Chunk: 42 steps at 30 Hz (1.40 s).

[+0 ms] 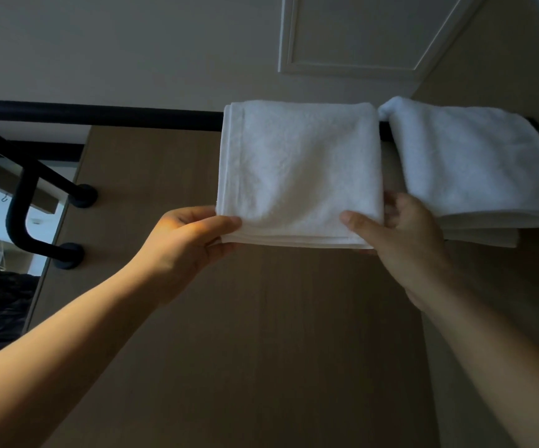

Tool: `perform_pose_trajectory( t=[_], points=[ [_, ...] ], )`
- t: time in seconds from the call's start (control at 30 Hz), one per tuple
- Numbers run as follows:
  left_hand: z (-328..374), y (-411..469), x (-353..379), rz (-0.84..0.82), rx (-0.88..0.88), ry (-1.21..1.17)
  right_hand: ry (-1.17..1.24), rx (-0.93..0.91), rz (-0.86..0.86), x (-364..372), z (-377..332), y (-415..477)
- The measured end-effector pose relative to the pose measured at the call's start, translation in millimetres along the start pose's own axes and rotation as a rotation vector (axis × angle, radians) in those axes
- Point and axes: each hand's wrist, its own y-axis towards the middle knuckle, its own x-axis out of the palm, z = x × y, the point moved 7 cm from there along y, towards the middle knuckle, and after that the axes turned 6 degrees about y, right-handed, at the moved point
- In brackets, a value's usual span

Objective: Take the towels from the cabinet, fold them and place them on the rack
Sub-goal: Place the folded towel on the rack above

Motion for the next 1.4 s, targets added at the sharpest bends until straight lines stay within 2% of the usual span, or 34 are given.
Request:
perform_pose_trajectory(
  t=[0.07,0.2,0.37,0.43,0.5,0.67,0.77,1.0,1.23,1.4],
  points=[
    [1.0,-0.7,0.7,-0.006,0.027,0.005,0.141,0.085,-0.031,-0.1,8.8,2.4],
    [3.8,-1.1,-0.1,0.047,0.046,0.071,0.113,0.031,0.014,-4.8,15.0,8.6],
    [6.4,0.1,1.6,0.086,0.012,0.139,0.538,0.254,-0.294,18.6,18.8,13.7],
    [8.5,-0.2,1.6,0.08,-0.009,0.123,0.626,0.27,-0.382,22.3,13.3,12.0],
    [9.0,-0.4,0.6,0.068,-0.028,0.117,0.641,0.284,-0.392,22.3,11.4,9.3],
    [5.4,-0.5,-6.4,0.149,0.006,0.151,0.519,0.226,-0.287,12.8,15.0,-0.9],
    [-0.1,-0.4,-6.9,0.195,0.019,0.207,0.53,0.256,-0.229,9.7,19.3,-5.1],
    [-7.6,-0.2,1.0,0.152,0.083,0.288,0.6,0.257,-0.145,3.2,11.7,-10.1],
    [-4.8,4.9,29.4,0.083,0.181,0.402,0.792,0.284,0.102,-10.4,27.8,-15.1],
    [-9.7,6.2,34.3,0.062,0.183,0.379,0.854,0.285,0.174,-11.9,33.5,-17.6]
  ],
)
